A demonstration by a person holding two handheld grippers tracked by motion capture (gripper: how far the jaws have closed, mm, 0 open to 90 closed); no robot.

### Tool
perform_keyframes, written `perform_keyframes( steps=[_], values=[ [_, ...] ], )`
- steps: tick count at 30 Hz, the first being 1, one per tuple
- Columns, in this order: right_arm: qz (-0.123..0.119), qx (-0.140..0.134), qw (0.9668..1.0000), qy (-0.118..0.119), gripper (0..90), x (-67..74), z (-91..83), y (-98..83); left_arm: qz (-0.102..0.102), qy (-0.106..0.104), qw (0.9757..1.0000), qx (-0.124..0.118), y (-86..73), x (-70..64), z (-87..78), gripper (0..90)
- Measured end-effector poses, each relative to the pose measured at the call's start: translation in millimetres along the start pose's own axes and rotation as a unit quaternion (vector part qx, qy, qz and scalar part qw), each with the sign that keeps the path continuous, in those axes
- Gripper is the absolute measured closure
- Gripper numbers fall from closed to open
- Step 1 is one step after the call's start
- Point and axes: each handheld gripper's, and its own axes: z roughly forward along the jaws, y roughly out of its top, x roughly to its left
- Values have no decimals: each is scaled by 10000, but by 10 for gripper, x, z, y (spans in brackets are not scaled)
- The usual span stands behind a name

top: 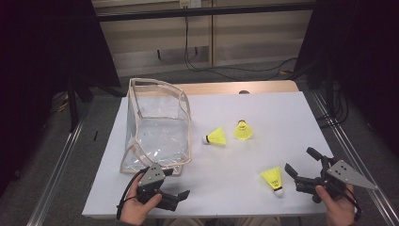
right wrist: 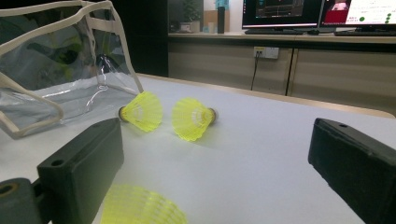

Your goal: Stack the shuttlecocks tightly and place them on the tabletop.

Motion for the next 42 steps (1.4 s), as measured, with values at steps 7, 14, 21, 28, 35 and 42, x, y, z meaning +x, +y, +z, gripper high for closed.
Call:
perform_keyframes(
  steps=[7, 14, 21, 28, 35, 42],
  values=[
    [-2, 16, 10000, 12, 29, 0, 0, 2, -108, 16, 9999, -2, -41, 23, -35, 50],
    [-10, -6, 10000, -11, 29, -6, 0, 3, -149, 119, 9998, -30, -63, 74, -113, 48],
    [-7, -3, 10000, -14, 29, -2, 2, 6, -186, 218, 9995, -145, -88, 128, -198, 43],
    [1, -1, 10000, -1, 29, 4, 5, 7, -188, 367, 9991, -109, -148, 213, -253, 40],
    [-28, -4, 10000, 0, 29, 3, 5, 7, -206, 486, 9986, -78, -195, 275, -296, 43],
    [-8, 5, 10000, 1, 29, 5, 6, 9, -281, 575, 9979, -112, -242, 334, -328, 48]
  ],
)
